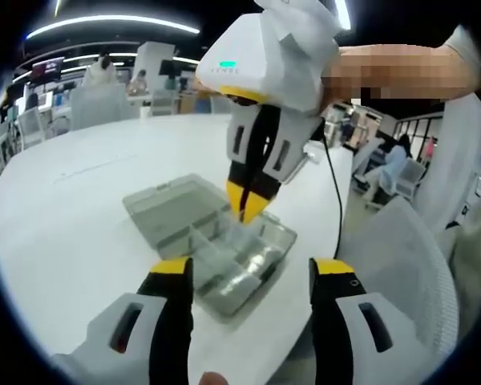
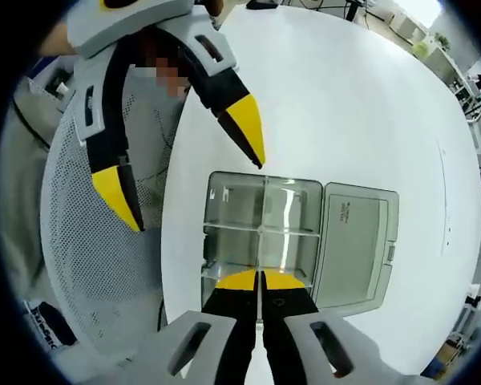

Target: Insert the divider into the dual guide fixture by aligning both edges with the guide slots and pushing it downward to the bottom, including one-sided entry, uneven engagement, binding, and posture correction.

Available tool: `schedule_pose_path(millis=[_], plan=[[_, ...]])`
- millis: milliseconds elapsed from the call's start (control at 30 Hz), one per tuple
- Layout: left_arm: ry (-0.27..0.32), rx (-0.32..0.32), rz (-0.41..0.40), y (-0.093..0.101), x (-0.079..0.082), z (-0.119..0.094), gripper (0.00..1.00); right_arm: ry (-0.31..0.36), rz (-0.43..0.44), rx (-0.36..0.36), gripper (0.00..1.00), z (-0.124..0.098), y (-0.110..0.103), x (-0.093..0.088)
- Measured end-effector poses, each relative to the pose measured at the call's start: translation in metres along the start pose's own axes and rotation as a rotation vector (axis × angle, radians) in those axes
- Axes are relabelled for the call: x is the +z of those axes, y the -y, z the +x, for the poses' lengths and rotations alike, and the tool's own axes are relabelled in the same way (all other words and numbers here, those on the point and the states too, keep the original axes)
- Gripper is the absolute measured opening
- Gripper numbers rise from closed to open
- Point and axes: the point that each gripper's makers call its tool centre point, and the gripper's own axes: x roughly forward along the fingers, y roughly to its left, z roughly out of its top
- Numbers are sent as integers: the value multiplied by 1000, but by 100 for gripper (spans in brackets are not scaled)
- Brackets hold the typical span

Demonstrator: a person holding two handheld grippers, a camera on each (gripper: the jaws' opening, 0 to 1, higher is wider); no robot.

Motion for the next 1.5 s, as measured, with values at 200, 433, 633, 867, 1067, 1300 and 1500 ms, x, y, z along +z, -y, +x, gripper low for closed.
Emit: schedule_pose_path(millis=[200, 433, 633, 867, 1067, 1300, 1500], plan=[[1, 5, -1, 0, 0, 0, 57, -24, -8, 12, 0, -1, -1, -1], [3, 9, -3, 1, 0, -1, 57, -32, -11, 17, 0, 1, -1, 2], [3, 11, -5, 1, -1, -2, 57, -33, 1, 26, 0, 1, 1, 5], [4, 11, -9, 1, -1, -4, 57, -34, 14, 33, 0, 1, 0, 9], [6, 13, -11, -1, -1, -5, 56, -32, 55, 41, 0, 0, 1, 9], [8, 9, -15, -1, -2, -5, 56, -27, 78, 51, 0, 0, 2, 10], [9, 10, -14, -4, -1, -6, 56, -31, 82, 57, 0, -1, 2, 11]])
